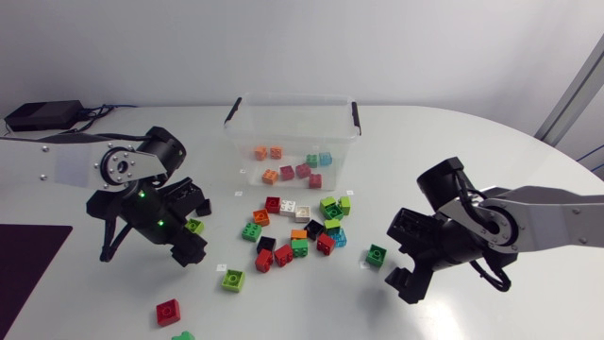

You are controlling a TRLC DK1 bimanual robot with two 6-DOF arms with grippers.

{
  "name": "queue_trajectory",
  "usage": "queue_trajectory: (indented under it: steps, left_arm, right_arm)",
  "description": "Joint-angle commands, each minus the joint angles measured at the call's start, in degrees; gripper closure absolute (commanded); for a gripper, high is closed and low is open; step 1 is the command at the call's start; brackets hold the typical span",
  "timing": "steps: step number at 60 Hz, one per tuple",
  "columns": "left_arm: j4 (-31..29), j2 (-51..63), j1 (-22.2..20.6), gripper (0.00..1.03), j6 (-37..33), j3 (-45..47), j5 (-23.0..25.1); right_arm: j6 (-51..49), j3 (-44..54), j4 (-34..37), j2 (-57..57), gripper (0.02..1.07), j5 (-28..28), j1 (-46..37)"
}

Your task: Place the duplo bricks in the container

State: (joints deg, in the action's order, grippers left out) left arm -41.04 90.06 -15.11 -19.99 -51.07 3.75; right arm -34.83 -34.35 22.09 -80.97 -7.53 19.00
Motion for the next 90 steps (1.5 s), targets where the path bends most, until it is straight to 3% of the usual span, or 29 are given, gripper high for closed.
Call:
queue_trajectory:
  steps: [1,20,40,55,63,90]
  left_arm:
    - [-1.06,2.58,0.88,0.34,3.82,-1.4,0.38]
    - [1.66,3.81,3.34,0.36,7.51,-2.46,-0.67]
    - [5.18,7.5,2.9,0.38,9.62,-2.02,-1.9]
    - [6.41,10.4,2.11,0.5,10.06,-2.19,-1.9]
    - [6.76,10.05,1.84,0.77,10.14,-2.37,-1.9]
    - [1.84,-1.73,-0.09,0.8,8.04,-2.63,-1.81]
  right_arm:
    - [-1.56,2.18,-0.29,1.43,0.13,-0.38,-0.28]
    - [-1.56,3.41,0.06,3.1,0.13,-0.47,-0.28]
    - [-1.47,4.38,-0.82,2.83,0.13,-1.0,-0.28]
    - [-0.94,5.61,-1.61,3.1,0.13,-1.0,-0.11]
    - [-0.94,5.17,-2.22,2.75,0.13,-0.73,-0.2]
    - [-0.85,-5.38,-1.7,-6.92,0.13,-0.56,0.77]
